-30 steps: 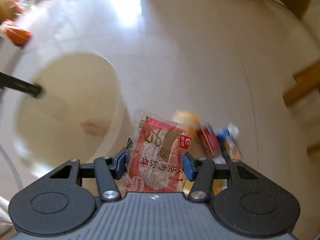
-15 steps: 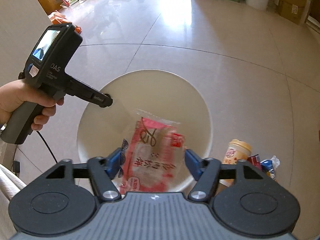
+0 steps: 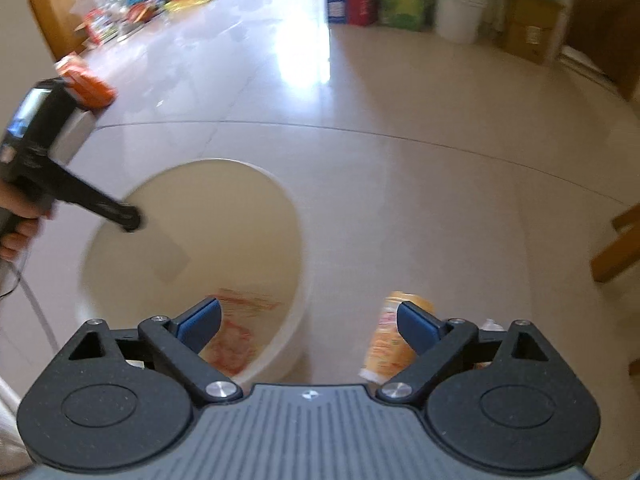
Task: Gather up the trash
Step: 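Grasp the empty orange peel half with the right gripper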
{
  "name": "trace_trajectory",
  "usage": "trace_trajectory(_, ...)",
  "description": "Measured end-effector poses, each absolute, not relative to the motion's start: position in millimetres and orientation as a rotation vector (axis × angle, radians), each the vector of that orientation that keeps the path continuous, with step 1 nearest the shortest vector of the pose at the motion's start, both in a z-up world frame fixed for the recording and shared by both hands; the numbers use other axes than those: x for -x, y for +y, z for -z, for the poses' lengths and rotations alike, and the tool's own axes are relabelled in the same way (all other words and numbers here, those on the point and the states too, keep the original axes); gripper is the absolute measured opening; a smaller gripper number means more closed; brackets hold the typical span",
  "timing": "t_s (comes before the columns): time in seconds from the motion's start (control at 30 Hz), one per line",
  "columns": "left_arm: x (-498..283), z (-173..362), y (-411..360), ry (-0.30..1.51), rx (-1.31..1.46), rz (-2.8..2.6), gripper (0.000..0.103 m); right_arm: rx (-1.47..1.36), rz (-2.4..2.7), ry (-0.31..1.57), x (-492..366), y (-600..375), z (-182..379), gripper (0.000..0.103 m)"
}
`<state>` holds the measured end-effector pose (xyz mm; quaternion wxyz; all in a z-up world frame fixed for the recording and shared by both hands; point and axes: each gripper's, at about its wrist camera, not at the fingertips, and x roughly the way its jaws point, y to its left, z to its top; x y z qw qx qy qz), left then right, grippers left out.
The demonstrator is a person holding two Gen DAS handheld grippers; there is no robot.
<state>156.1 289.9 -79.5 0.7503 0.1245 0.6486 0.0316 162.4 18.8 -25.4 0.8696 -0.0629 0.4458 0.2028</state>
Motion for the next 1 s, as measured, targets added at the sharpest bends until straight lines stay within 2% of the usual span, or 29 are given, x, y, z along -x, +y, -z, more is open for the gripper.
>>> trace_trajectory(0.17, -157, 78, 292, 1.418, -0.261, -0.068, 0.009, 0.229, -0.314, 0.88, -152, -7, 78, 0.097)
trace_trajectory(0.27, -157, 78, 292, 1.417, -0.269, -0.071, 0.009, 0.269, -0.229, 0.914, -146, -9, 125, 0.097)
trace_trajectory(0.53, -155, 78, 288, 1.412, -0.277, -0.064, 0.009, 0.105, 0.152, 1.064, -141, -16, 227, 0.097)
trace_trajectory(0.77, -154, 77, 288, 1.41, -0.276, -0.058, 0.009, -0.125, 0.287, 1.165, -153, -28, 279, 0.096)
trace_trajectory(1.0, -154, 77, 290, 1.41, -0.273, -0.061, 0.009, -0.189, 0.402, 1.183, -175, -25, 315, 0.096)
